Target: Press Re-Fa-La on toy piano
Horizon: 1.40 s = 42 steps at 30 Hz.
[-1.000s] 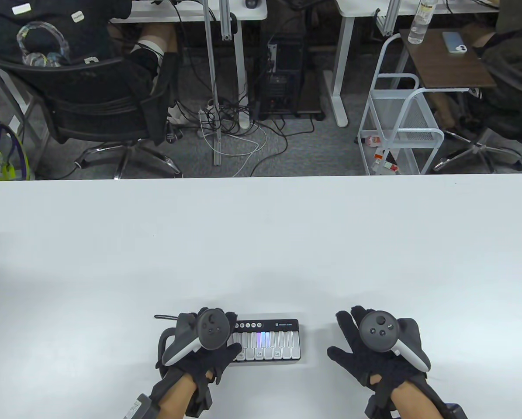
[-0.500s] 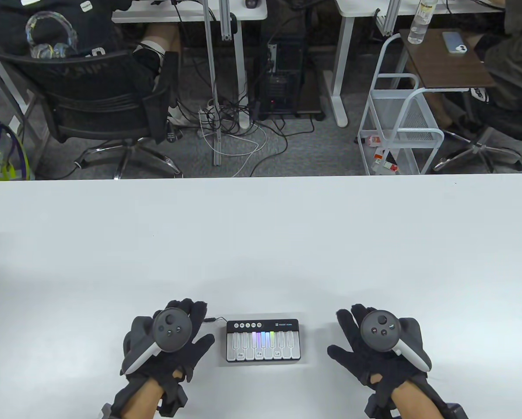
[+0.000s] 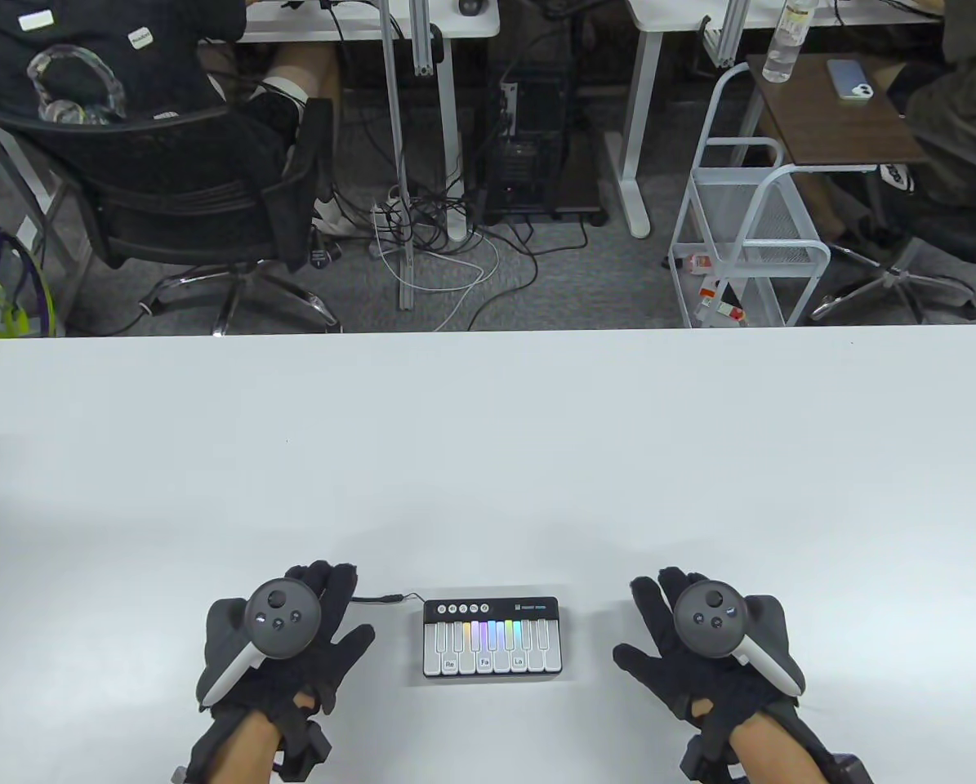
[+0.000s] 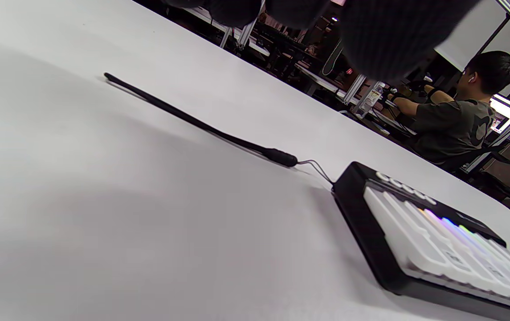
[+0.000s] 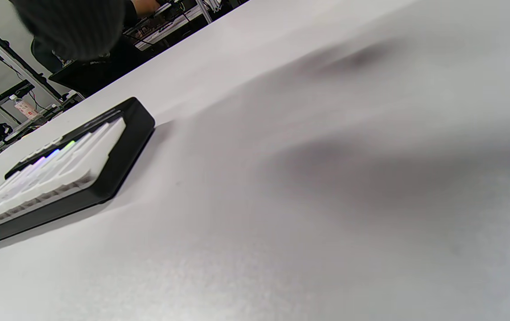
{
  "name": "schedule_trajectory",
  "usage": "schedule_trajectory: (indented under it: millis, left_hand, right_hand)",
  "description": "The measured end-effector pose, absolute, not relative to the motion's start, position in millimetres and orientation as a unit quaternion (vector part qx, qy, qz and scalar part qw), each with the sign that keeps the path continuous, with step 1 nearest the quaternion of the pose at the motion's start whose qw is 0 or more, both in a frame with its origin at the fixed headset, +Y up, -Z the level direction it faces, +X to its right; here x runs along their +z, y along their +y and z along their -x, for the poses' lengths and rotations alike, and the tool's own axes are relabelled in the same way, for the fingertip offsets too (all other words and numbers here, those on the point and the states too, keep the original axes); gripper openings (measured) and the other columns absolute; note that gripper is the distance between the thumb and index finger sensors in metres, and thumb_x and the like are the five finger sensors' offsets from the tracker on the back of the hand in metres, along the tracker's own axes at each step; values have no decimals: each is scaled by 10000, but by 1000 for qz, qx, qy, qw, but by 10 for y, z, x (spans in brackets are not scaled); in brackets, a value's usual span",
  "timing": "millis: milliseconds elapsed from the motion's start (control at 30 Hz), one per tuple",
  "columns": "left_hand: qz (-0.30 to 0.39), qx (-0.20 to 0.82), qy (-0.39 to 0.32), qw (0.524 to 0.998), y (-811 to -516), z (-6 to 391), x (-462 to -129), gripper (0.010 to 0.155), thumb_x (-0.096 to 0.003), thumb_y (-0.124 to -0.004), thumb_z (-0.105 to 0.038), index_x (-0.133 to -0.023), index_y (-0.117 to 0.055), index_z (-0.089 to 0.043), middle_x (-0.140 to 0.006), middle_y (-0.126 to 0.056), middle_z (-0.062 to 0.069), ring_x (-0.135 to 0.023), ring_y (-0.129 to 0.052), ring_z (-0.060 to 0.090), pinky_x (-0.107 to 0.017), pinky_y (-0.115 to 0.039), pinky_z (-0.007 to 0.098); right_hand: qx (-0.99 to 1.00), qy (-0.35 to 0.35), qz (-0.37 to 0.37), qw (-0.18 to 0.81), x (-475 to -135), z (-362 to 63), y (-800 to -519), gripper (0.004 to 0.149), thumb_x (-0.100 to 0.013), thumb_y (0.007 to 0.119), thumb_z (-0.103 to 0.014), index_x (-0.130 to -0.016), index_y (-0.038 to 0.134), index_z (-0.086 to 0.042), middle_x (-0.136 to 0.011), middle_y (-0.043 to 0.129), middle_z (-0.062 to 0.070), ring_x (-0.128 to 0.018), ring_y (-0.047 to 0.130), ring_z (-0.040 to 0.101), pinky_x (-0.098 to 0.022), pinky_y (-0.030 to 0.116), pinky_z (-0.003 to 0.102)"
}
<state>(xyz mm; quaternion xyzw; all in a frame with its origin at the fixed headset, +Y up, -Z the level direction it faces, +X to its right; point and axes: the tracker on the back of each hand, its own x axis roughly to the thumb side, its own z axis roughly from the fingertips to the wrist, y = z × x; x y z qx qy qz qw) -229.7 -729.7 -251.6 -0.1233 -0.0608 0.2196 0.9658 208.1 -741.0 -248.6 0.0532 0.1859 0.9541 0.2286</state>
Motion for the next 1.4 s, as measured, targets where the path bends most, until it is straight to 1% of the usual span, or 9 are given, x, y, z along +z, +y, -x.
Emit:
schedule_trajectory:
  millis: [367, 1400]
  left_hand:
    - [136, 218, -54, 965, -7359, 2299, -2527, 784, -460, -708, -573, -1088, -371, -246, -1163, -343, 82, -1086, -357, 412, -749, -370, 618]
    - [147, 212, -57, 964, -7365, 2253, -2525, 781, -462, -706, -572, -1089, -373, -245, -1163, -345, 84, -1086, -360, 410, -749, -372, 616]
  right_hand:
    - [957, 182, -49, 222, -2490, -2088, -7397, 823, -416, 704, -568, -1047, 291, -239, -1116, 97, 119, -1032, 63, 477, -693, 149, 685]
    - [956, 184, -45, 224, -2497, -2109, -7390, 821, -418, 707, -564, -1049, 302, -229, -1117, 105, 124, -1032, 67, 479, -693, 150, 685]
